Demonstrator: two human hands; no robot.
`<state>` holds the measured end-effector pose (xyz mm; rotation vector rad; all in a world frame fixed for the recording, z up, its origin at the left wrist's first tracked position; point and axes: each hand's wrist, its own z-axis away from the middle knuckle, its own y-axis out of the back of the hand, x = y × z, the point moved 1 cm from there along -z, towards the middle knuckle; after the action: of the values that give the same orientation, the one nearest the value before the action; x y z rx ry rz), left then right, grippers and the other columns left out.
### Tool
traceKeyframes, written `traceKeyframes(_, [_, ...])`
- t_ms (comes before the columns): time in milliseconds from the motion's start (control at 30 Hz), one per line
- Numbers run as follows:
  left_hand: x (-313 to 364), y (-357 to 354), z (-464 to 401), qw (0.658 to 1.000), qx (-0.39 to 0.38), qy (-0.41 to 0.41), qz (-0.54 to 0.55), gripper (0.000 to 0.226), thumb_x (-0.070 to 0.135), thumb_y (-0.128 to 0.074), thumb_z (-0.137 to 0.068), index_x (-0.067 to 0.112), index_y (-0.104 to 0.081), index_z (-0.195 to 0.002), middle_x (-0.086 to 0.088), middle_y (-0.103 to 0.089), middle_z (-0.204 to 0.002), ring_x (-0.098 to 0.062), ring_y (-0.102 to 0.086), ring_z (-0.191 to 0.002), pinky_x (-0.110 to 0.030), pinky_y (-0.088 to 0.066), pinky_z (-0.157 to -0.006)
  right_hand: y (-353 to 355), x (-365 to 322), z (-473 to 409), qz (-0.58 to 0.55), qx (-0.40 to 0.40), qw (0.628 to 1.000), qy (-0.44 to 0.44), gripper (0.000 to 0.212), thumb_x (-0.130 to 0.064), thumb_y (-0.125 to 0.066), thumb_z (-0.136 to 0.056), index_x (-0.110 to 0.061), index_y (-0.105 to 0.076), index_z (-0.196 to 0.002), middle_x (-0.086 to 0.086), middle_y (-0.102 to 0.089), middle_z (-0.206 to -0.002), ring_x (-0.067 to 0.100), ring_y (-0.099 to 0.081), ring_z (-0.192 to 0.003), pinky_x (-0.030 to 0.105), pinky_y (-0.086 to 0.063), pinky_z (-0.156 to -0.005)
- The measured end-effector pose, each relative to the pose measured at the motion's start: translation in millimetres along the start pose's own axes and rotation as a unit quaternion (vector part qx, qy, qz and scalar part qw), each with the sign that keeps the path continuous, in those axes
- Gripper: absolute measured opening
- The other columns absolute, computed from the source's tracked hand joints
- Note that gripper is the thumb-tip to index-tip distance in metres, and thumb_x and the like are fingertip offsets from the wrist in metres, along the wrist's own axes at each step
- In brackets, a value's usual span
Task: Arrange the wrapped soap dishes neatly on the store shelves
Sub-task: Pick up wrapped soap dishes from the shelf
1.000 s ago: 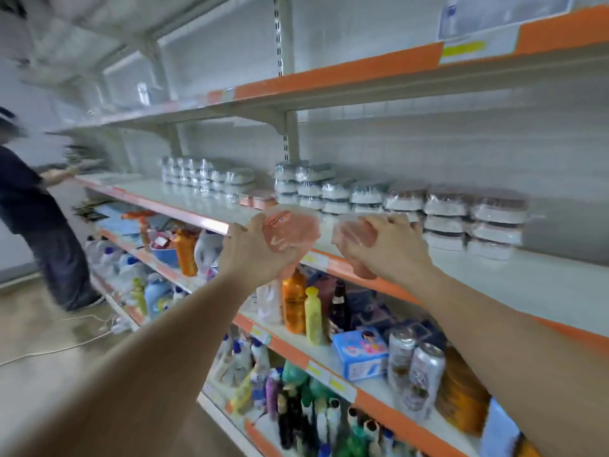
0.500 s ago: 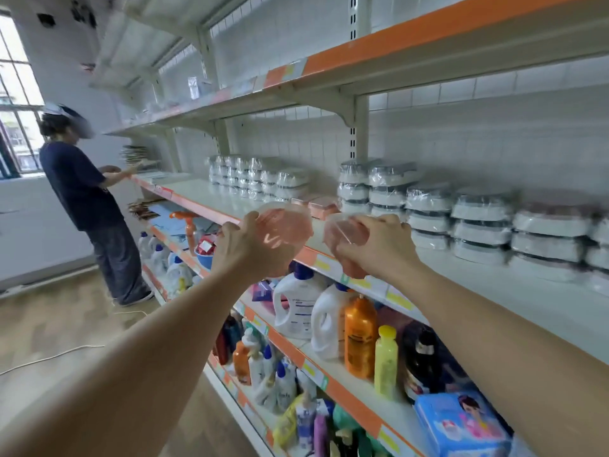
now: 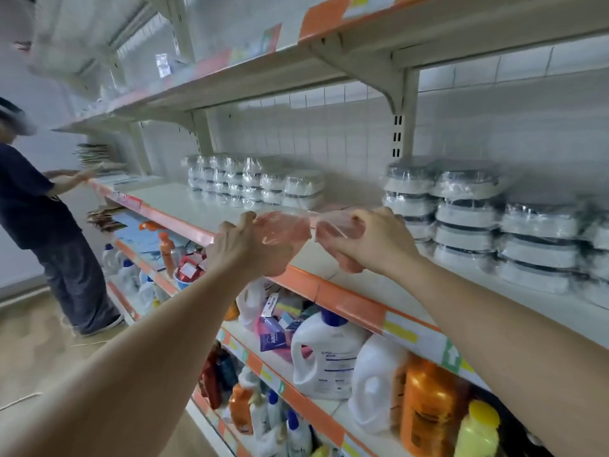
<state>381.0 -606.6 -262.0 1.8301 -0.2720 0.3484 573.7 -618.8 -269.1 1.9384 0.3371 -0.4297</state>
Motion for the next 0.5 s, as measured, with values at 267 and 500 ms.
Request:
traceKeyframes(267, [-21, -14, -114, 0.992, -0.062, -0.096, 0.056, 0.094, 0.077, -0.047, -0.071, 0.02, -0.025, -0.143, -0.017, -0.038, -0.135, -0.033, -0.041, -0.125, -0.043, -0.036, -0.102, -49, -41, -65, 0.053, 0.089, 0.988, -0.114, 0.067, -0.066, -0.059, -0.075, -0.035, -0.043, -0.132, 0.001, -0.041, -0.134, 0.027, -0.037, -0.121, 0.037, -0.039, -0.096])
traceKeyframes(500, [0, -54, -182, 0.977, -0.087, -0.146, 0.128, 0.068, 0.041, -0.061, -0.078, 0.022, -0.032, -0.137, -0.012, -0.043, -0.126, -0.031, -0.044, -0.119, -0.033, -0.036, -0.091, -67, -42, -101, 0.085, 0.147, 0.966, -0.193, 0.066, -0.058, -0.064, -0.075, -0.032, -0.045, -0.132, 0.001, -0.035, -0.137, 0.028, -0.033, -0.124, 0.041, -0.037, -0.1])
